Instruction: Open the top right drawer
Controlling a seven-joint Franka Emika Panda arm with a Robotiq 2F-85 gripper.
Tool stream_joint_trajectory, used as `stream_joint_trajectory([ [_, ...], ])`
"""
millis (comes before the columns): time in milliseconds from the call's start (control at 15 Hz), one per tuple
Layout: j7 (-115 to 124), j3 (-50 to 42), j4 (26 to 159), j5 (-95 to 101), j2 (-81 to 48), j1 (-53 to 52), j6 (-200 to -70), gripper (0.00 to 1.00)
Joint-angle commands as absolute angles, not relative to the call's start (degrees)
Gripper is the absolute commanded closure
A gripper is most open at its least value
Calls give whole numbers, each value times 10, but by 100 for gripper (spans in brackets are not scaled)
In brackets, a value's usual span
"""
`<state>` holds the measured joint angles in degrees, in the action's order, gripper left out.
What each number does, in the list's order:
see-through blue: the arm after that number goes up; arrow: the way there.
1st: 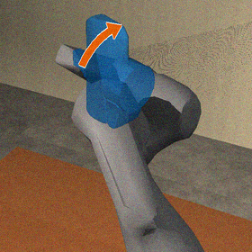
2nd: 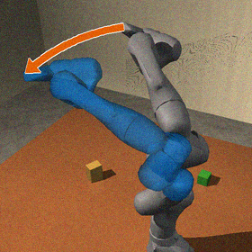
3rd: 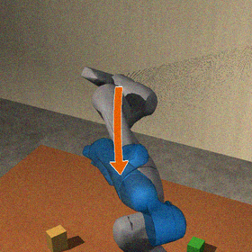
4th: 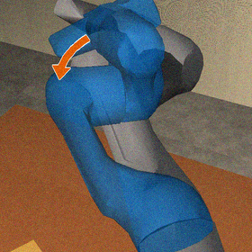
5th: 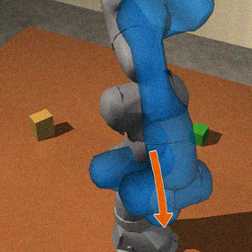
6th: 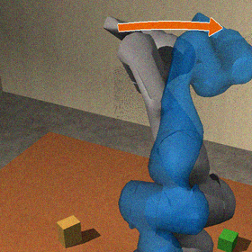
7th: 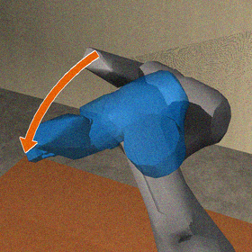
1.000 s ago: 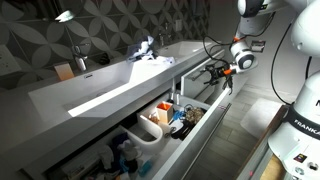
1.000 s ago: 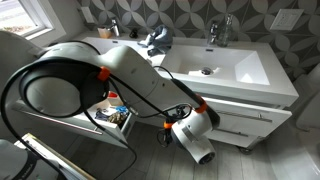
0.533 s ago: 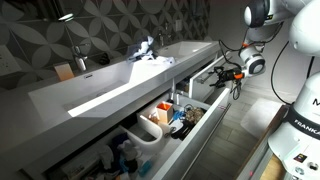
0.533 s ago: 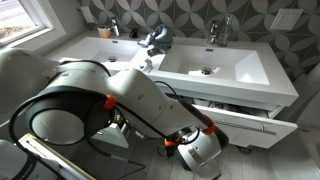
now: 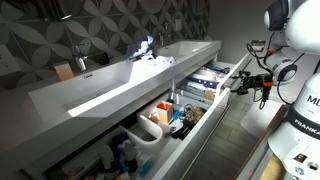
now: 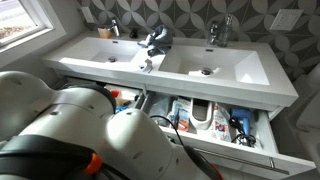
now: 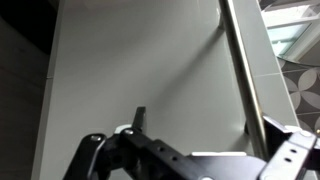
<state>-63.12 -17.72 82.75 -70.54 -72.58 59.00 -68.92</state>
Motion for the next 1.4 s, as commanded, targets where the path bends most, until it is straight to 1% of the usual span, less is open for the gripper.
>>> stream_joint_trajectory([
  [0,-664,-189,824,-701,-778,621,-766,0],
  [400,-698,-185,830,-699,-793,680,-751,0],
  [733,-715,-176,832,-702,-796,692,-748,0],
  [1333,-752,-187,851,-682,-767,700,-734,0],
])
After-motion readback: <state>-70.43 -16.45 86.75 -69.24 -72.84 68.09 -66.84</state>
